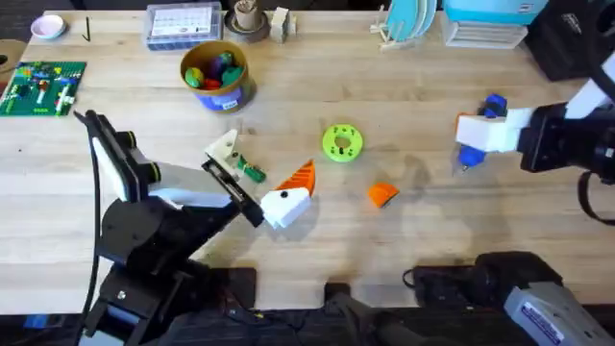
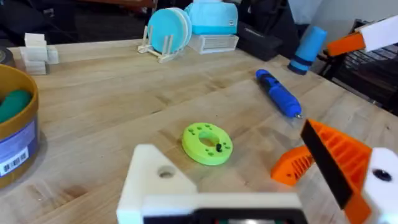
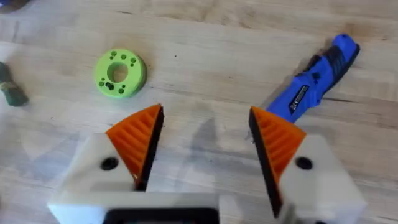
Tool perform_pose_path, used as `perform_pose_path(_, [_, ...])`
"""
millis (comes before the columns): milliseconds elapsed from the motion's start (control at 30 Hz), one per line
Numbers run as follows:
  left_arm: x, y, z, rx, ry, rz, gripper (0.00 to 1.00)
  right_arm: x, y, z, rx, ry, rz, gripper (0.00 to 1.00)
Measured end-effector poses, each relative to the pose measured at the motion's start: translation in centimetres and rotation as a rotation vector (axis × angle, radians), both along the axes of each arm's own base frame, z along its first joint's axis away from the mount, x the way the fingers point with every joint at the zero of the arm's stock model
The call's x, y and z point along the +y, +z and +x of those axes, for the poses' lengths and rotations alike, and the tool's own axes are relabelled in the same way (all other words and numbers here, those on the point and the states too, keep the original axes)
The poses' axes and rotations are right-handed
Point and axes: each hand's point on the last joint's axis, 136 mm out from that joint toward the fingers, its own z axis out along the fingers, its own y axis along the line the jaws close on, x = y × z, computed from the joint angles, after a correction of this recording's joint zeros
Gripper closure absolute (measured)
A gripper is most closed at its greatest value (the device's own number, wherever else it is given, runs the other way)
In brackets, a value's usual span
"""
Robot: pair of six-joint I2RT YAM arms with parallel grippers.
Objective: Pick up the gripper from the table and insert it into the empty holder that is missing its gripper. Then pick up a screw, insert it into the mounting hole, and use the screwdriver to tighten it. Finally, clean up the table by picking up the vegetable and placing it into the bucket.
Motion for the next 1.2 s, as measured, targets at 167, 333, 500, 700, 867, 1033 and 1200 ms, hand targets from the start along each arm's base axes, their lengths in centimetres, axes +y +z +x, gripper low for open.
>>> perform_pose_path(167, [-0.1, 0.0, -0.1, -0.003, -0.009, 0.003, 0.008, 0.0, 0.0, 0.0, 0.0, 0.0, 0.0, 0.132])
perform_pose_path(333, [-0.6, 0.0, -0.7, -0.05, -0.06, 0.043, 0.008, 0.0, 0.0, 0.0, 0.0, 0.0, 0.0, 0.133])
perform_pose_path(500, [-1.0, 0.0, -1.2, -0.1, -0.099, 0.083, 0.008, 0.0, 0.0, 0.0, 0.0, 0.0, 0.0, 0.133])
perform_pose_path(700, [-1.2, 0.0, -1.4, -0.121, -0.117, 0.099, 0.008, 0.0, -0.1, -0.1, 0.005, 0.0, 0.0, 0.133])
perform_pose_path(867, [-1.2, 0.0, -1.4, -0.125, -0.117, 0.102, 0.008, 0.0, -0.8, -0.9, 0.054, -0.008, 0.012, 0.132])
perform_pose_path(1033, [-1.2, 0.0, -1.4, -0.127, -0.118, 0.104, 0.007, 1.0, -2.6, -3.5, 0.172, 0.069, 0.001, 0.132])
perform_pose_path(1200, [-1.2, 0.1, -1.4, -0.128, -0.118, 0.104, 0.008, 2.6, -3.9, -5.4, 0.263, 0.193, -0.041, 0.131])
